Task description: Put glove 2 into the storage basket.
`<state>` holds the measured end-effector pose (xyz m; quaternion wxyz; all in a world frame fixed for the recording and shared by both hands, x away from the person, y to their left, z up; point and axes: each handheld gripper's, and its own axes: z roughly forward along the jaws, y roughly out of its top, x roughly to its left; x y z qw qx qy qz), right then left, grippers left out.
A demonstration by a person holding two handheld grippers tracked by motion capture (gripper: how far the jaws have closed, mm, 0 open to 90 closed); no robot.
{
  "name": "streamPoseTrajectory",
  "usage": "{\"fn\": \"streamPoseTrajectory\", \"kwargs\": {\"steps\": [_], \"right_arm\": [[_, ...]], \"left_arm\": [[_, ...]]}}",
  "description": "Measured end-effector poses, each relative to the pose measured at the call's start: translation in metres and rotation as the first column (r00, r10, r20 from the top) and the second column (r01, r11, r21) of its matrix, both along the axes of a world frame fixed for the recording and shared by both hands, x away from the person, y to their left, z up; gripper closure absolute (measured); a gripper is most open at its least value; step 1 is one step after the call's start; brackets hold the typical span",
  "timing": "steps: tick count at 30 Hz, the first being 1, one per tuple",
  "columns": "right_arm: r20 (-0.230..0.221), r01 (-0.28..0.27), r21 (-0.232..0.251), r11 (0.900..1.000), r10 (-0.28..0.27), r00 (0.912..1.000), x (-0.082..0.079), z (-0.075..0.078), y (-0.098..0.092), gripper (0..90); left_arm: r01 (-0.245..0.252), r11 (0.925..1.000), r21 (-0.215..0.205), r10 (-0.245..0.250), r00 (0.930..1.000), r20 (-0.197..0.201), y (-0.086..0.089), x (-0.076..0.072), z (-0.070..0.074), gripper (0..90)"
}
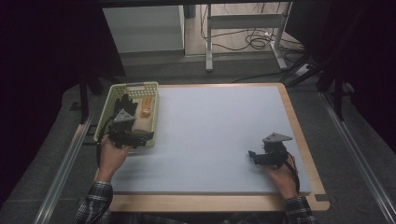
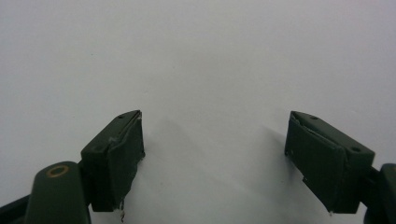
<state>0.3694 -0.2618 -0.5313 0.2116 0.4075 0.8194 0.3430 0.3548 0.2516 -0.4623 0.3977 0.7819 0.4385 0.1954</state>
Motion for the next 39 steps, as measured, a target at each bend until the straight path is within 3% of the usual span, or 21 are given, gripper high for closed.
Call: {"fn": "streamPoseTrajectory", "kwargs": {"steps": [19, 39], "right_arm": [[0.0, 0.0, 0.001, 1.0, 0.0, 1.0, 0.0, 0.0, 0.0, 19.1], [0.0, -0.001, 0.001, 1.0, 0.001, 1.0, 0.0, 0.0, 0.0, 19.1]], "left_arm": [[0.109, 0.994, -0.013, -0.108, 0.9937, 0.03, -0.05, -0.011, 0.001, 0.1], [0.223, 0.9748, -0.005, -0.223, 0.9743, 0.035, -0.101, -0.029, -0.016, 0.1]]}}
